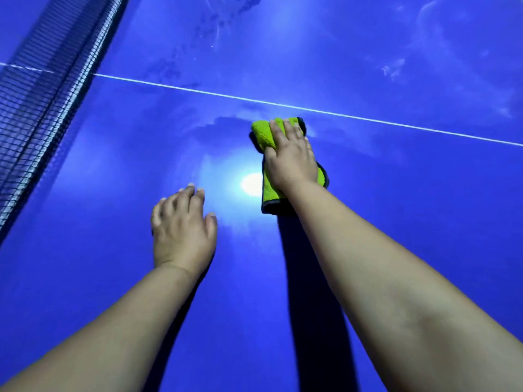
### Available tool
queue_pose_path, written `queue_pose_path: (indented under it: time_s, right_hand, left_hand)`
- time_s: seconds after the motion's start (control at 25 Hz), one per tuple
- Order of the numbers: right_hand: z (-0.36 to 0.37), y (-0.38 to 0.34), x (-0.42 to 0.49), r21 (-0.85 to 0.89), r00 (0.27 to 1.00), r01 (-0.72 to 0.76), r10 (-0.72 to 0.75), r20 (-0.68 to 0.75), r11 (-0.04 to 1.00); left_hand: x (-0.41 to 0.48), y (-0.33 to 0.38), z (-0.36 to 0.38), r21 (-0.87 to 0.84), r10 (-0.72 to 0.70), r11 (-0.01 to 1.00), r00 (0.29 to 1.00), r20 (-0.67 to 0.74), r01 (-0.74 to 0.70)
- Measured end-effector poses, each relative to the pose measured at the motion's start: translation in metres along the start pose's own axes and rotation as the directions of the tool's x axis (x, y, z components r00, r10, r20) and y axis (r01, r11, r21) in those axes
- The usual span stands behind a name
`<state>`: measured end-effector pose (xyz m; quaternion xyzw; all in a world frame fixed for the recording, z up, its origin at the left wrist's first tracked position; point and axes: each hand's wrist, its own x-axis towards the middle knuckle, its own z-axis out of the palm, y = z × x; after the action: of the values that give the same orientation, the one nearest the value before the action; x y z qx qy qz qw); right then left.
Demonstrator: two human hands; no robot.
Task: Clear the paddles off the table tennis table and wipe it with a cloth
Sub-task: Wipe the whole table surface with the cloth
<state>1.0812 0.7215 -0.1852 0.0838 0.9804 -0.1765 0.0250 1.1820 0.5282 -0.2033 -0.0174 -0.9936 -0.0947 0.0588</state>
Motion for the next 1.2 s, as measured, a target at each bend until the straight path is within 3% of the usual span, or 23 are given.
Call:
queue_pose_path:
  time_s: [0.16,0.24,0.36,0.52,0.64,0.76,0.92,1.08,1.2]
  right_hand:
    - [-0.042,0.113,0.004,0.017,0.988,-0.137,0.138,-0.076,0.99]
    - [-0.058,0.158,0.005,0.022,0.976,-0.196,0.197,-0.096,0.98]
    - [-0.085,0.215,0.0,0.058,0.935,-0.315,0.32,-0.153,0.947]
    - [-0.109,0.267,0.008,0.074,0.846,-0.493,0.498,-0.193,0.867]
    - [-0.102,0.252,0.028,0.036,0.819,-0.546,0.542,-0.19,0.837]
    - [-0.085,0.208,0.053,-0.013,0.907,-0.399,0.393,-0.152,0.917]
    - [-0.055,0.122,0.091,-0.074,0.999,-0.026,0.024,-0.032,0.997]
    - [-0.029,0.059,0.106,-0.093,0.953,0.291,-0.281,0.111,0.952]
    - [-0.028,0.059,0.106,-0.005,0.927,0.347,-0.343,0.152,0.938]
  left_hand:
    - [0.031,0.038,-0.022,-0.002,-0.131,0.991,0.987,0.098,0.132]
    - [0.054,0.075,-0.018,-0.054,0.027,0.998,0.991,0.132,-0.02]
    - [0.08,0.117,-0.001,-0.078,0.307,0.952,0.908,0.284,-0.297]
    - [0.102,0.129,0.017,0.01,0.251,0.955,0.825,0.507,-0.297]
    - [0.105,0.132,0.02,0.018,0.247,0.948,0.773,0.585,-0.317]
    - [0.108,0.132,0.021,0.011,0.246,0.948,0.755,0.608,-0.318]
    - [0.113,0.13,0.019,-0.005,0.249,0.946,0.72,0.648,-0.323]
    - [0.117,0.131,0.02,0.037,0.239,0.933,0.692,0.681,-0.358]
    - [0.117,0.128,0.017,0.062,0.222,0.928,0.68,0.699,-0.368]
